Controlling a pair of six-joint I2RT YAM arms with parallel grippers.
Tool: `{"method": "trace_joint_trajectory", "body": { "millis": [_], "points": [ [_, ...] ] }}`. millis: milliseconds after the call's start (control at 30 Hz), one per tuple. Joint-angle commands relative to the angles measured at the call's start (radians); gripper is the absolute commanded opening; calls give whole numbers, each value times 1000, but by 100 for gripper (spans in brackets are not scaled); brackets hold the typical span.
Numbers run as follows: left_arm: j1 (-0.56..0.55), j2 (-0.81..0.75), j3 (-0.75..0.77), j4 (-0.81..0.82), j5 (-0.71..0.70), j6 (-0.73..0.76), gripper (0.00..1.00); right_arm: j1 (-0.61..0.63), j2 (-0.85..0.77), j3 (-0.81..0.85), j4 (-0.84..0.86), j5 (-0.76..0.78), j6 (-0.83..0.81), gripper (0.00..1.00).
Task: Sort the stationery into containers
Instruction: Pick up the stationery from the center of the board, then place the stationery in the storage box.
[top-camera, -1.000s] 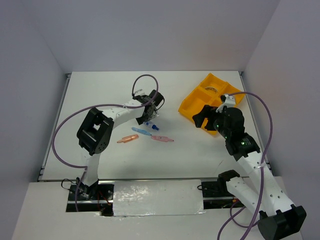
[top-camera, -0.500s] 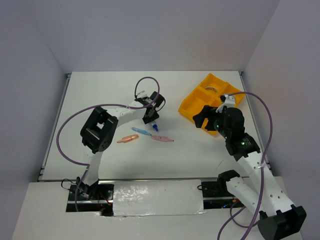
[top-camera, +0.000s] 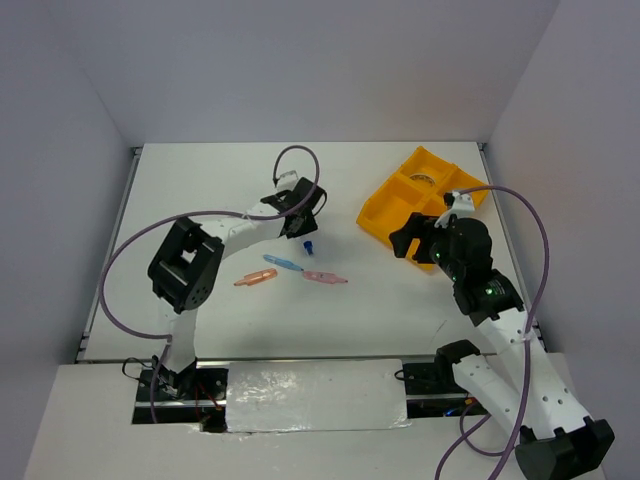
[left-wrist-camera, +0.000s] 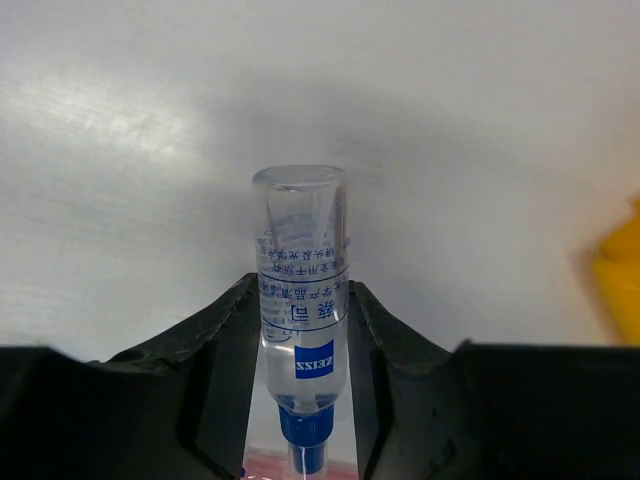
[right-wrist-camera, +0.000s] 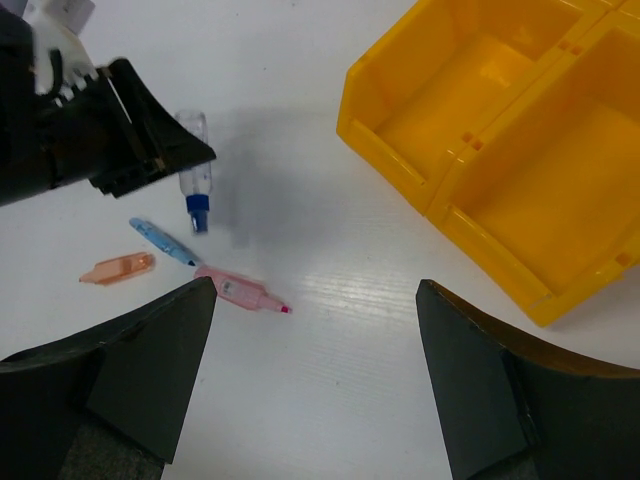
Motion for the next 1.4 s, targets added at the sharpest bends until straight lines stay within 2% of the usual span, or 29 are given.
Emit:
{"method": "trace_joint_trajectory", "body": {
  "millis": [0,167,267,433,500,633,800,1233,1367],
  "points": [
    [-17,-125,42,280,19,300,0,3,-29,28,-11,16,-17,89],
    [-25,-79,136,444,324,643,0,3,-44,37,-25,1,-20,89],
    [-36,-29,221,462,442,762,0,3,-44,51,-49,-1,-29,89],
    [-54,62,386,464,584,865,0,3,-67,51,-65,-3,-31,89],
    [-59,117,438,459,621,880,4,3,-69,51,-69,-7,-31,89],
    [-69,225,593,442,635,874,7,3,-78,51,-77,-4,-26,89],
    [-89,340,691,457,626,862,14,2,-105,62,-85,-6,-21,89],
    [-111,439,694,596,601,791,25,2,-159,73,-123,-9,-29,89],
    [-117,462,710,611,581,782,32,3,-159,73,-123,-9,-34,89]
  ]
}}
